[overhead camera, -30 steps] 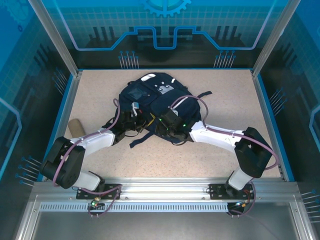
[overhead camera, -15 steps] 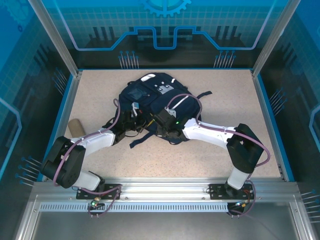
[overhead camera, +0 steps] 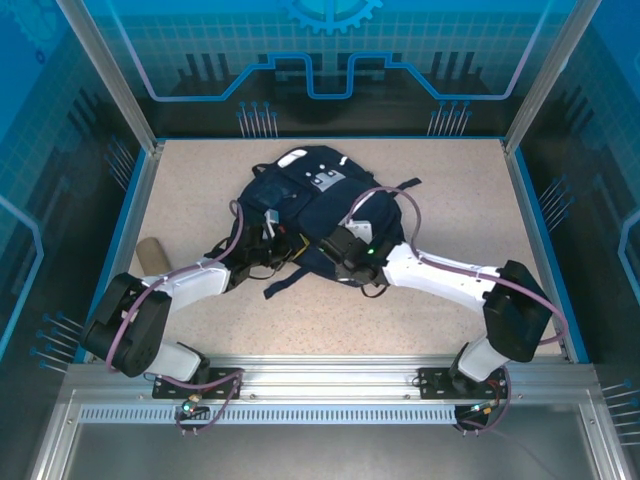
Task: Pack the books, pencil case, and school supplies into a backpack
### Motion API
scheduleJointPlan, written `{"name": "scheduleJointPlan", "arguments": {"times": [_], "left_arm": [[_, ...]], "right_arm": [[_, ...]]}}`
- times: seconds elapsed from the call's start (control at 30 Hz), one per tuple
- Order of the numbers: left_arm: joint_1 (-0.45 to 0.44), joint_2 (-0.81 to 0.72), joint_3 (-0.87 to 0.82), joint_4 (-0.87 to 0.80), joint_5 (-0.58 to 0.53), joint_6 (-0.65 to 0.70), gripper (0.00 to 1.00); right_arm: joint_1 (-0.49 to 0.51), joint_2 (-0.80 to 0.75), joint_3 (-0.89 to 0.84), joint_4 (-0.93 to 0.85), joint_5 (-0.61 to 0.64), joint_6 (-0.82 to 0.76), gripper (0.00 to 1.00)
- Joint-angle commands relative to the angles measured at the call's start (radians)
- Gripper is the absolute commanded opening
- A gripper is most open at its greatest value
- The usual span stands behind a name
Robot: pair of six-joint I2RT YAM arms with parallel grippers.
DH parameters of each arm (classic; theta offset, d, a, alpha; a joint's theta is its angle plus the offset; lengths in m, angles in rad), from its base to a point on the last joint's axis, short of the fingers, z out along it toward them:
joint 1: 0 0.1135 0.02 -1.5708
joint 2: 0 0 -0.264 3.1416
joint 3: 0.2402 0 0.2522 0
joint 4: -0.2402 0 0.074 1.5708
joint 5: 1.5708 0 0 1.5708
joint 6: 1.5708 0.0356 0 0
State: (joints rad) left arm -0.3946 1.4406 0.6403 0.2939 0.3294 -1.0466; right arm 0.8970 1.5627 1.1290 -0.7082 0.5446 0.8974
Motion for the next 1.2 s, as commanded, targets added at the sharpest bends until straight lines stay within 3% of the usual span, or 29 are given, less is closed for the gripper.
{"name": "scheduleJointPlan", "arguments": {"times": [0.0, 0.2, 0.37, 0.5, 0.57, 0.63, 1.0, 1.17], "left_arm": [[0.035, -0.013, -0.003, -0.062, -0.048, 0.066, 0.00], [0.072, -0.038, -0.010, -0.103, -0.049, 0.100, 0.00], [0.105, -0.076, -0.010, -0.144, -0.018, 0.139, 0.00], [0.105, -0.103, 0.000, -0.154, 0.032, 0.158, 0.00], [0.105, -0.111, 0.003, -0.152, 0.055, 0.157, 0.00], [0.105, -0.121, 0.006, -0.151, 0.071, 0.155, 0.00], [0.105, -0.155, 0.022, -0.122, 0.130, 0.131, 0.00], [0.105, -0.154, 0.025, -0.116, 0.136, 0.126, 0.00]], "right_arm": [[-0.057, -0.022, -0.016, -0.109, 0.097, -0.079, 0.03], [-0.123, 0.013, 0.035, -0.095, 0.068, -0.200, 0.02], [-0.133, 0.022, 0.042, 0.026, -0.173, -0.357, 0.07], [-0.106, -0.027, 0.009, 0.140, -0.375, -0.326, 0.36], [-0.089, -0.034, 0.013, 0.151, -0.392, -0.262, 0.49], [-0.072, -0.025, 0.029, 0.147, -0.403, -0.202, 0.55], [0.025, 0.066, 0.073, 0.194, -0.424, -0.008, 0.59], [0.033, 0.125, 0.101, 0.207, -0.470, 0.010, 0.55]]}}
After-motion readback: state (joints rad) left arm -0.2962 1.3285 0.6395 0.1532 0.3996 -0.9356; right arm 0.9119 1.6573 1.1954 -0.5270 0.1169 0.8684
